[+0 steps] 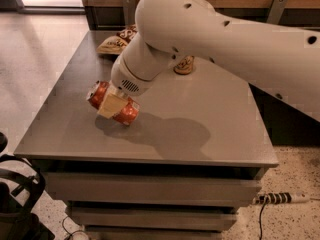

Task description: Knock coke can over

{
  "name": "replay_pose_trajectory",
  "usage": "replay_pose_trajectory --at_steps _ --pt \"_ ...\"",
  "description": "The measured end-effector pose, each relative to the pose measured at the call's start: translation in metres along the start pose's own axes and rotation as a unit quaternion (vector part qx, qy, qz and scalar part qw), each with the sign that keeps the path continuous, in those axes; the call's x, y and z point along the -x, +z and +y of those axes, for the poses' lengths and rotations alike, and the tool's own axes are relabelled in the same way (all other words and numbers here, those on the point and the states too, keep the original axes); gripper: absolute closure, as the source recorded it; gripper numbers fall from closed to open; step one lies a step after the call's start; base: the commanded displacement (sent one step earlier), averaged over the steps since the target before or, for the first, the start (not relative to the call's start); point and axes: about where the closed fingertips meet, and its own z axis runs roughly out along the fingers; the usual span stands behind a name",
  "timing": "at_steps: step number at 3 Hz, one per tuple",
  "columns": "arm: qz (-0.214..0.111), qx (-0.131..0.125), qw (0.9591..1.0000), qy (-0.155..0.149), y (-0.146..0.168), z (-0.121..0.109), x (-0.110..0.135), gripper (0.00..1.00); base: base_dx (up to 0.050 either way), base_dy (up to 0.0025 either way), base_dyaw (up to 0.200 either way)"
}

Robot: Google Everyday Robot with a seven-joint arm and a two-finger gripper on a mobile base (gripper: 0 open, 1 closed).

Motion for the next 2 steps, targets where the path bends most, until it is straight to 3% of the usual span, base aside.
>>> replay_pose_trajectory --at_steps 1,2 --pt "0.049 0.003 0.9988 -0.009 0.017 0.001 -0.006 1.00 0.000 0.00000 0.000" --pt "0.078 0.020 0.9965 -0.022 0.039 0.005 -0.004 1.00 0.000 0.00000 0.000"
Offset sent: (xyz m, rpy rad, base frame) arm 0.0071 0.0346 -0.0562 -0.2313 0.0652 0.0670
